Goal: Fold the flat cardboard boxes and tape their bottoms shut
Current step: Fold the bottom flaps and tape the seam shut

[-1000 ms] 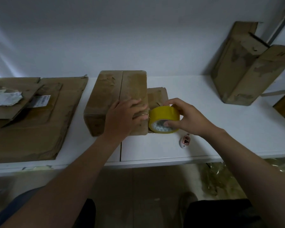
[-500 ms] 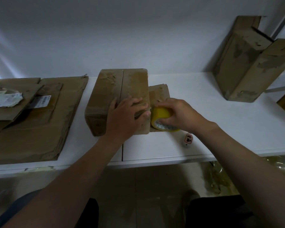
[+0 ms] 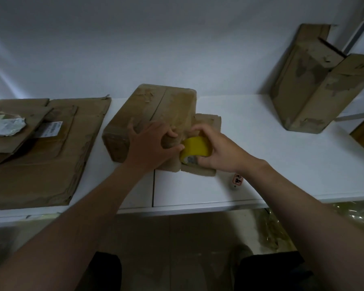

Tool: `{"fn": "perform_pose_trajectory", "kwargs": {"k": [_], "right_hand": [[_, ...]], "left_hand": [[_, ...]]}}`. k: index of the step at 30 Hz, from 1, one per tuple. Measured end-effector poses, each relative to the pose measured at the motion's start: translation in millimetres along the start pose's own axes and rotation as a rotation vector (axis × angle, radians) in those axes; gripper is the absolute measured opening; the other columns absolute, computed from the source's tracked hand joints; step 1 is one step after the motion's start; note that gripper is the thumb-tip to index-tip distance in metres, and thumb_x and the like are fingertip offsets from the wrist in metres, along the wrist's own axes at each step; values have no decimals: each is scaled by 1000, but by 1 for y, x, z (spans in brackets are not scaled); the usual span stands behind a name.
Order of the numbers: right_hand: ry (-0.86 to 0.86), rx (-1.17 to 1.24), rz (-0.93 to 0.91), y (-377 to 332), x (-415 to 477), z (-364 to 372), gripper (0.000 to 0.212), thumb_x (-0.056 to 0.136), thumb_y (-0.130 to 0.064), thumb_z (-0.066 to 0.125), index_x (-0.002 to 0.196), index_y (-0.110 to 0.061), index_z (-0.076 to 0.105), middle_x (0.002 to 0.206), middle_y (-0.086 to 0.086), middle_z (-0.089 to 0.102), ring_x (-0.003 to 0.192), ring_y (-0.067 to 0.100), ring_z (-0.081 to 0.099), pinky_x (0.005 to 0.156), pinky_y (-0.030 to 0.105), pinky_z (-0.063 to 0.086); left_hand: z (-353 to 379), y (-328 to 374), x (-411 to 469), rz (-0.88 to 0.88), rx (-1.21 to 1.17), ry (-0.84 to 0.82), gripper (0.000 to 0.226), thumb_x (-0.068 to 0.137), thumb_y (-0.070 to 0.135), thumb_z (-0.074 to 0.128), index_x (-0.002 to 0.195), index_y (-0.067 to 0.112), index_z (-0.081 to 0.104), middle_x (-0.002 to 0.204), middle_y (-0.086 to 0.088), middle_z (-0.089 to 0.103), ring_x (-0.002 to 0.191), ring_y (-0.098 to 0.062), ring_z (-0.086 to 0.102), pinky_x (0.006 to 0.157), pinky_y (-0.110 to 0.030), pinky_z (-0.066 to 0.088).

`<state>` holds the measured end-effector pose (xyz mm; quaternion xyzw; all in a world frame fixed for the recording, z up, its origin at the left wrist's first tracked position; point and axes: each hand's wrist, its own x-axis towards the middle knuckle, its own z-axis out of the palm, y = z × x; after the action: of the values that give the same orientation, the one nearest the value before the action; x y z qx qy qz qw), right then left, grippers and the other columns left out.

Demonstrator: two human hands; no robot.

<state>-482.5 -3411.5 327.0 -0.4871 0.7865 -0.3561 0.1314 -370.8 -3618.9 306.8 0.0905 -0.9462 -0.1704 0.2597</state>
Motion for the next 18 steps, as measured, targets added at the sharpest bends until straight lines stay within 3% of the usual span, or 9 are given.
{"fn": "perform_pose_trajectory", "kwargs": {"k": [3, 8, 13, 18], "right_hand": [[12, -16, 7, -5, 7, 6, 58, 78, -45, 75, 127, -43, 42, 123, -1, 52, 110, 12, 50, 82, 23, 45], [35, -26, 0, -18, 14, 22, 51, 80, -37, 83, 120, -37, 50, 116, -10, 58, 102, 8, 55, 78, 23, 48], [68, 67, 82, -31, 10, 18, 41, 74, -34, 87, 100, -27, 56, 95, -12, 64, 86, 4, 62, 70, 26, 55], [-22, 9, 102, -47, -6, 19, 45, 76, -43, 85, 101, -35, 48, 100, -17, 59, 88, 0, 60, 66, 20, 53]], "left_hand": [[-5, -16, -3, 0, -8, 21, 34, 82, 61, 53, 103, 35, 60, 119, 20, 64, 121, -7, 55, 116, -63, 0], [-2, -24, -18, 13, 210, 23, 50, 94, 63, 36, 132, 36, 55, 139, 15, 53, 136, -17, 45, 107, -79, 9], [-2, -22, -23, -30, 187, 10, 53, 95, 68, 35, 134, 40, 55, 144, 21, 49, 144, -17, 34, 100, -88, 3], [-14, -28, -29, 17, 52, 0, 47, 93, 65, 42, 131, 41, 58, 142, 23, 52, 142, -14, 35, 104, -84, -4]]}}
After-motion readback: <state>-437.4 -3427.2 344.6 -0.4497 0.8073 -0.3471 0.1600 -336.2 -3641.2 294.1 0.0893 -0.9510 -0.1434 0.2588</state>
